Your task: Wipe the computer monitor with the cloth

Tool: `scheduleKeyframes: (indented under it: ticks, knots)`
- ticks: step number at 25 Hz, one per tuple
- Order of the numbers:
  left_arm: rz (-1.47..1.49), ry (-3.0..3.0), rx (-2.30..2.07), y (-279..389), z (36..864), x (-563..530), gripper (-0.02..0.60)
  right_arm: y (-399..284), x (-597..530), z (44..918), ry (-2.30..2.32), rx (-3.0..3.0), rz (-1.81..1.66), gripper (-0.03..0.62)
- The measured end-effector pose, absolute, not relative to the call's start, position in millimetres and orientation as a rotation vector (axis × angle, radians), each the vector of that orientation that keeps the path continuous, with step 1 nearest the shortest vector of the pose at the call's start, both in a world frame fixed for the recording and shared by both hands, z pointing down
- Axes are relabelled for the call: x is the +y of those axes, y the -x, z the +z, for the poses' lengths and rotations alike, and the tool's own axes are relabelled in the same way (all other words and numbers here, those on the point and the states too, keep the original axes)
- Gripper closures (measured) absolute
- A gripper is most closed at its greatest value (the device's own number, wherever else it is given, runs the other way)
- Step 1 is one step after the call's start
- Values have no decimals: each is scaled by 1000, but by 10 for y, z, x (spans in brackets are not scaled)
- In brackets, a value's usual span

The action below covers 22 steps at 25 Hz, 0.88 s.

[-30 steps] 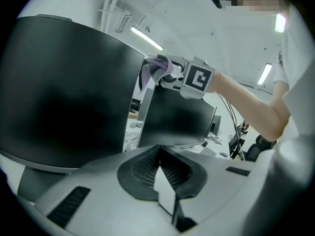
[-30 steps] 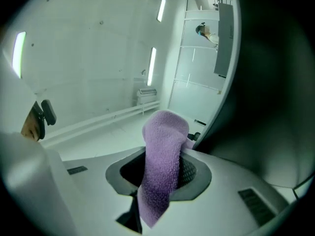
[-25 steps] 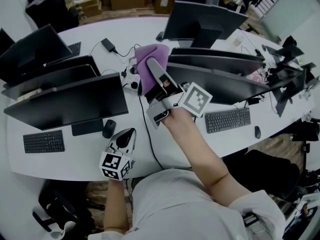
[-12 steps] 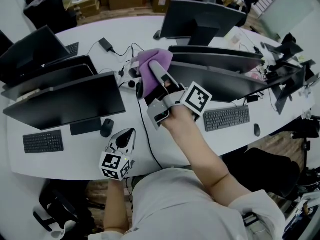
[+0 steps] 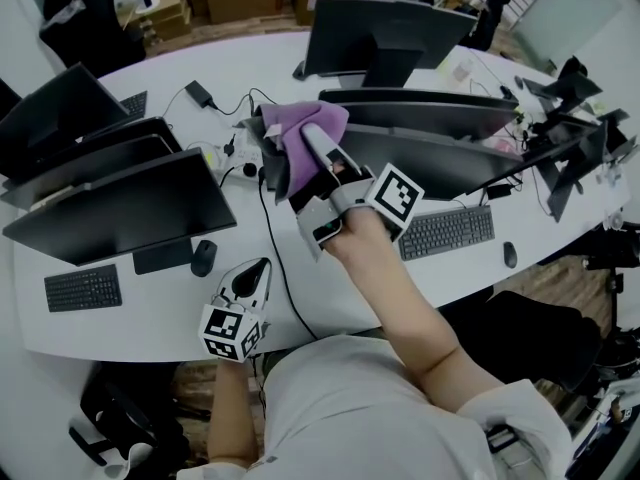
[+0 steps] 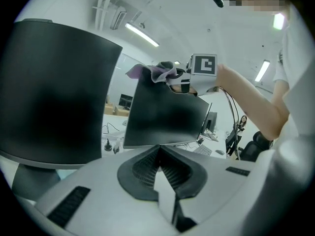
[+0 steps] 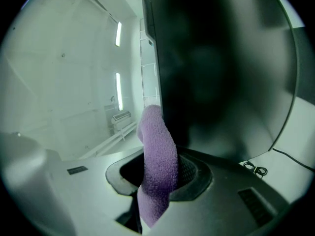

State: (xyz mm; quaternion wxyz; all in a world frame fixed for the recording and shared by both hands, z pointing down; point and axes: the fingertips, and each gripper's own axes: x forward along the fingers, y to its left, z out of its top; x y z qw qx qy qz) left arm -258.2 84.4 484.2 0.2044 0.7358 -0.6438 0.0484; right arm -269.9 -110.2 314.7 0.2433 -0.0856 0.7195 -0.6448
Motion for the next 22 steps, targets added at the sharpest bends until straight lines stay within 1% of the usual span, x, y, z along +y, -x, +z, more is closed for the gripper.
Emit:
scheduleKeyframes:
  ticks: [7, 12, 22]
  knots:
    - [150, -2068, -1774, 2443, 4849, 774, 578, 2539, -1188, 3166, 236, 1932, -1781, 491]
    - [175, -2074, -1763, 2140, 4809, 607, 578, 2187, -1360, 3148, 240, 1909, -1792, 491]
    - [201, -2108, -1731, 1814, 4791, 369, 578, 1777, -1559, 3165, 257, 1874, -1802, 491]
